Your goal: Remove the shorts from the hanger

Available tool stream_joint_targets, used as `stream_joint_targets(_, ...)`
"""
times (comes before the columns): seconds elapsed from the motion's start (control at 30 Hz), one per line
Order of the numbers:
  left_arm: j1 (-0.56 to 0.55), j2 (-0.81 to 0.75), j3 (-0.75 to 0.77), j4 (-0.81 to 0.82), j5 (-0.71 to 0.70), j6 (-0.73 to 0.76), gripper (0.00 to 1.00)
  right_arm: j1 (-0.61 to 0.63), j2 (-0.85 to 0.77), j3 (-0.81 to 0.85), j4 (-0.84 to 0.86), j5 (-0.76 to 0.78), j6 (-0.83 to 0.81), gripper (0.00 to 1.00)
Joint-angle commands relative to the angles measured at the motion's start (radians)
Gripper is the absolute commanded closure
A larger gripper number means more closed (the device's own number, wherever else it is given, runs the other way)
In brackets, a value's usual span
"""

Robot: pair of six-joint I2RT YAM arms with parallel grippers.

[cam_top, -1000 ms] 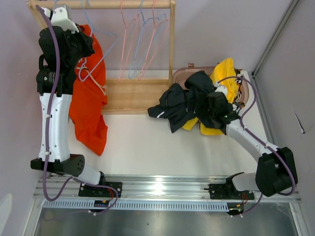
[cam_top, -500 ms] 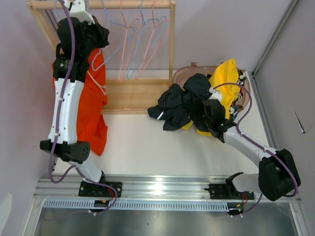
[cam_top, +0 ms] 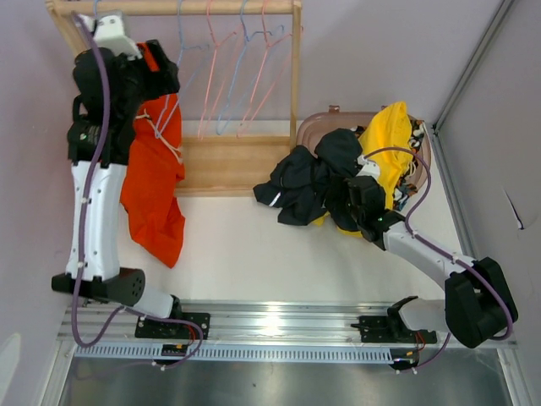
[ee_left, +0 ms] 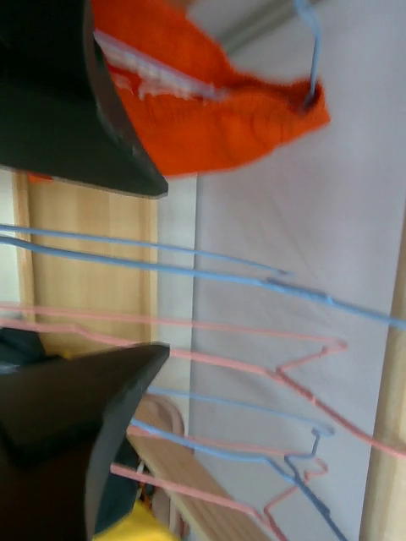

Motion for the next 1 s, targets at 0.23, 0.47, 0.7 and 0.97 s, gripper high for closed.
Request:
stream_joint_targets(0.23, 0.182, -0.159, -0.068, 0.059, -0.126, 0.011, 0.07, 0.110, -0.001, -0.144, 0.138, -0.051, 0.066, 0.01)
stream_joint_targets(0.47, 0.247, -0.101, -0.019, 0.065, -0.138, 0.017, 0.06, 0.142, 0.007, -0.238, 0.256, -0.087, 0.063, 0.00)
stream_joint_targets(0.7, 0.330, -0.010, -0.002, 0.068, -0.080, -0.017, 0.08, 0.142, 0.005, -0.263, 0.305, -0.137, 0.041, 0.01)
stream_joint_targets(0.97, 0.343, 0.071, 0.010, 0.059, -0.023, -0.038, 0.16, 0.140, 0.008, -0.263, 0.308, -0.140, 0.041, 0.01)
